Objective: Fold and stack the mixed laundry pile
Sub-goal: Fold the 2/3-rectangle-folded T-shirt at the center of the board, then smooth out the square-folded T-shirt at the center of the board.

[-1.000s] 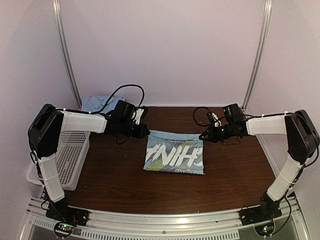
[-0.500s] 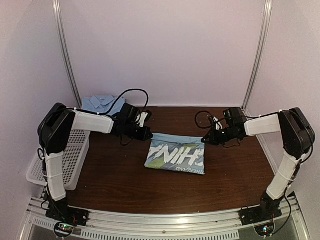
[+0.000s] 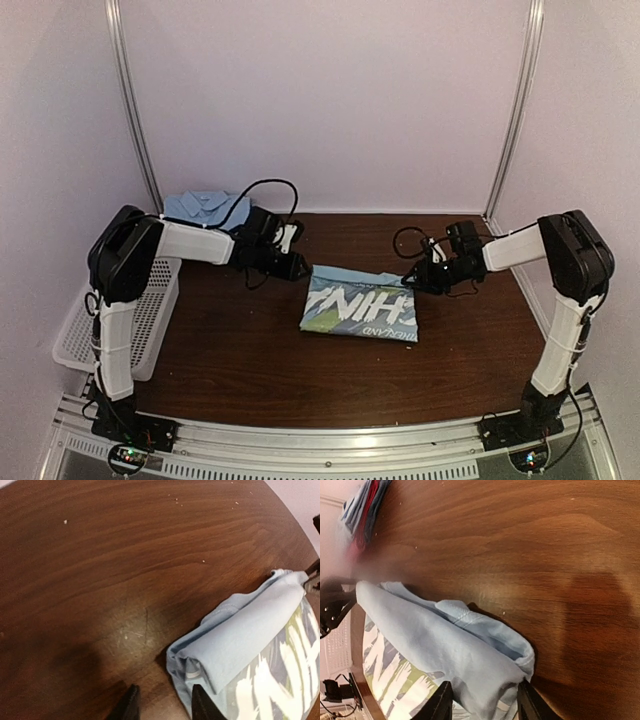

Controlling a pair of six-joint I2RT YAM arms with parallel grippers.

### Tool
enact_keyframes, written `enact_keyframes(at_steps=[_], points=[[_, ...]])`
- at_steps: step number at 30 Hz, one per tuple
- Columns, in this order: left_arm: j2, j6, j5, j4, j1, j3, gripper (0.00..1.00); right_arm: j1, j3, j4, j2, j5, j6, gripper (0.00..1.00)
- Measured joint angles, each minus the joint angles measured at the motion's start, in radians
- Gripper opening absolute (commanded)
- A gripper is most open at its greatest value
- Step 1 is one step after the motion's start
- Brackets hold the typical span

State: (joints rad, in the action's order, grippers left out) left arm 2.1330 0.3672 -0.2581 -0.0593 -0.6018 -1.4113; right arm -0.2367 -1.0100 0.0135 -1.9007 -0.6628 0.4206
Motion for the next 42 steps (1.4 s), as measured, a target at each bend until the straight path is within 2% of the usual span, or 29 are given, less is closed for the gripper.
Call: enact_keyframes(at_steps=[2,5,9,12,16,21,27,33,40,42], points=[[-0.032,-0.003,0.012,0.0,0.01,0.02,0.57,0.008,-0.001,0.007,0.025,0.009,0.002,0.59],[-0.143,-0.018,0.016,0.004,0.019,0.094,0.59,0.013,0.013,0.025,0.115,0.007,0.004,0.65],[-0.283,-0.047,-0.02,0.067,0.018,0.173,0.54,-0.009,0.037,0.019,0.26,-0.017,0.004,0.57],[-0.303,-0.079,-0.064,0.119,-0.003,0.185,0.47,-0.058,0.066,-0.011,0.3,-0.038,0.013,0.5],[-0.214,-0.101,-0.133,0.162,-0.044,0.163,0.43,-0.114,0.088,-0.042,0.238,-0.064,0.032,0.47],[-0.043,-0.098,-0.203,0.179,-0.063,0.083,0.41,-0.122,0.064,-0.1,0.084,-0.087,0.054,0.44],[0.123,-0.097,-0.226,0.18,-0.057,-0.088,0.4,-0.09,-0.05,-0.148,-0.079,-0.103,0.051,0.43],[0.217,-0.057,-0.241,0.221,-0.032,-0.199,0.39,-0.039,-0.124,-0.233,-0.18,-0.149,0.063,0.43],[0.3,0.019,-0.241,0.261,0.012,-0.238,0.39,-0.019,-0.181,-0.325,-0.253,-0.18,0.092,0.51],[0.3,0.029,-0.223,0.235,0.017,-0.252,0.43,-0.019,-0.181,-0.328,-0.252,-0.185,0.099,0.54]])
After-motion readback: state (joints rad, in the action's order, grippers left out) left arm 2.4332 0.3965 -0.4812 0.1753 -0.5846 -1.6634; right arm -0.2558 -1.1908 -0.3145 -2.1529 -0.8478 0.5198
